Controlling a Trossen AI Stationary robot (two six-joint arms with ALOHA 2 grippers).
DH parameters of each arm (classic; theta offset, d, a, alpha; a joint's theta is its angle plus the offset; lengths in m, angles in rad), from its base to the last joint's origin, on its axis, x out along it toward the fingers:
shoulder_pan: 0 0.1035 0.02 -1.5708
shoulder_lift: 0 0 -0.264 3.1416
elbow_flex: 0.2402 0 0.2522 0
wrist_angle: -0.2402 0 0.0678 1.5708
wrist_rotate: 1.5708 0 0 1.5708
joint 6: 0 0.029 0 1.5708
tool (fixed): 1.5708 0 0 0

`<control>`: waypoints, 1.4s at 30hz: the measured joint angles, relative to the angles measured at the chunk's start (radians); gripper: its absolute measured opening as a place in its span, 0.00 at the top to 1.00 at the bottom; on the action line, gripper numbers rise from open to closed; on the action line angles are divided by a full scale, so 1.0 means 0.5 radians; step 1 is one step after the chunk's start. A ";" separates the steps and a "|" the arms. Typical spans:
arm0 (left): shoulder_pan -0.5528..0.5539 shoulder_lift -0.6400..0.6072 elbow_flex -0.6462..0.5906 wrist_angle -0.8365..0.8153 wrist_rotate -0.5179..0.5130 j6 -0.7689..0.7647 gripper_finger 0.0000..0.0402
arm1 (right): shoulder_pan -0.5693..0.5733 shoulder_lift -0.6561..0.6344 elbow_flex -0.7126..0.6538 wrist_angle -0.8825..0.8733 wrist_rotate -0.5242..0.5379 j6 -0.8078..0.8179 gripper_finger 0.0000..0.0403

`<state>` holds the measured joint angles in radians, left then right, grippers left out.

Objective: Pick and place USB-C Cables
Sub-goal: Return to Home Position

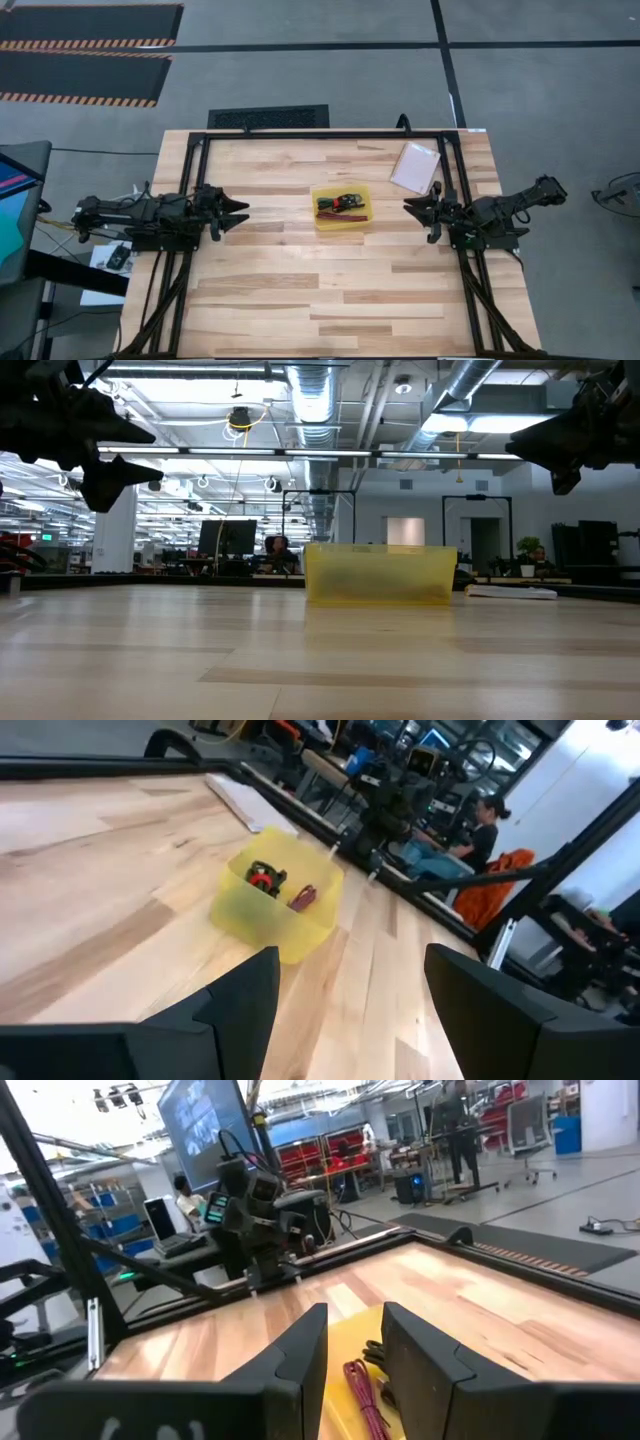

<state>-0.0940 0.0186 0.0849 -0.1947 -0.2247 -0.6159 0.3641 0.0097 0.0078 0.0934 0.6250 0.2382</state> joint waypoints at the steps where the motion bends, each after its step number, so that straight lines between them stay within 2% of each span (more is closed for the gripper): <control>1: 0.000 0.002 0.000 -0.002 0.002 0.001 0.41 | -0.003 0.000 0.000 0.001 0.000 0.000 0.70; 7: 0.000 0.001 0.002 -0.021 0.004 0.086 0.41 | -0.004 0.003 -0.002 -0.001 0.001 0.000 0.70; 42: 0.000 0.001 0.002 -0.028 0.003 0.107 0.41 | -0.004 0.003 -0.005 -0.006 0.001 -0.004 0.70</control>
<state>-0.0940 0.0193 0.0856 -0.2089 -0.2234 -0.5622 0.3622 0.0112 0.0051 0.0906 0.6254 0.2363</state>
